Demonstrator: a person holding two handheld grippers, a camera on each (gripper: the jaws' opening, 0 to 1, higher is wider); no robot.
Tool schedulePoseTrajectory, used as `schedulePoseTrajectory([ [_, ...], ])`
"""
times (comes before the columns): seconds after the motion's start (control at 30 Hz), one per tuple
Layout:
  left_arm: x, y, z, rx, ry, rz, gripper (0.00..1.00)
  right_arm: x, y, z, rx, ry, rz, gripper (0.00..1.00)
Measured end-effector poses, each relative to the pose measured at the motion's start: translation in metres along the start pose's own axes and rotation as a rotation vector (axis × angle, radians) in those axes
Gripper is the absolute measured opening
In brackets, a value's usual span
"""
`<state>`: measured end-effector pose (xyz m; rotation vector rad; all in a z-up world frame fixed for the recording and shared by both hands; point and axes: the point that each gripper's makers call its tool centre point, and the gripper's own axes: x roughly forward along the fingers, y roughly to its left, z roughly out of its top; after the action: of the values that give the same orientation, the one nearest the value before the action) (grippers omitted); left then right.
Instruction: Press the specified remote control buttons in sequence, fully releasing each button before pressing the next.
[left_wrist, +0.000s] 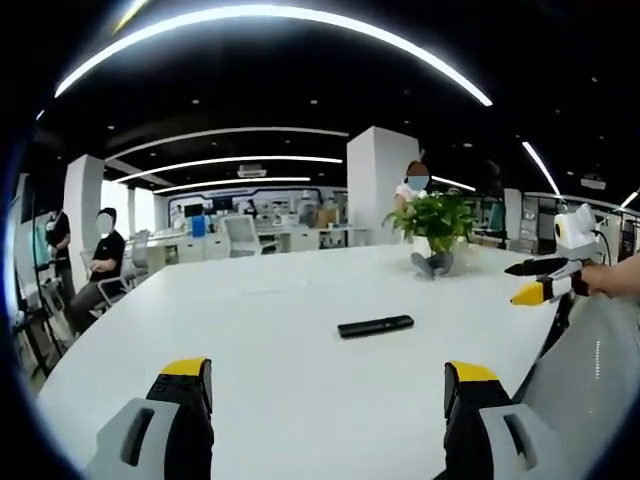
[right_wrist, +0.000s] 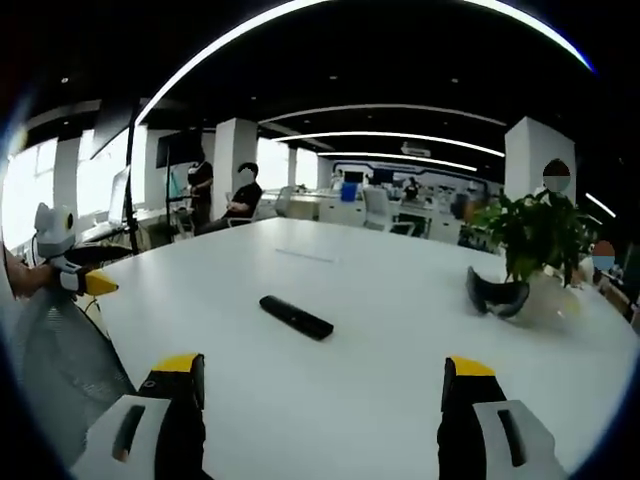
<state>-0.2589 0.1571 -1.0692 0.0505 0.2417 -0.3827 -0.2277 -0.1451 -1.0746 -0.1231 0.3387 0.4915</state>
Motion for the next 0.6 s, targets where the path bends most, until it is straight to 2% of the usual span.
schedulePoseTrajectory([
  [0.2, 0.0, 0.002, -0.005, -0.003, 0.033, 0.018, 1.0, 0.002, 0.004, -0.006, -0.02, 0.033, 0.016, 0.97],
  [0.3, 0.001, 0.003, -0.007, -0.011, 0.038, 0.017, 1.0, 0.0, -0.003, -0.005, -0.073, 0.04, -0.029, 0.98],
  [0.43, 0.001, 0.004, -0.009, -0.023, 0.049, 0.027, 0.98, -0.001, -0.009, -0.005, -0.03, 0.028, -0.047, 0.99],
  [0.6, 0.0, 0.005, -0.012, -0.038, 0.055, 0.038, 0.99, -0.002, -0.007, -0.011, -0.027, 0.048, -0.042, 0.97],
])
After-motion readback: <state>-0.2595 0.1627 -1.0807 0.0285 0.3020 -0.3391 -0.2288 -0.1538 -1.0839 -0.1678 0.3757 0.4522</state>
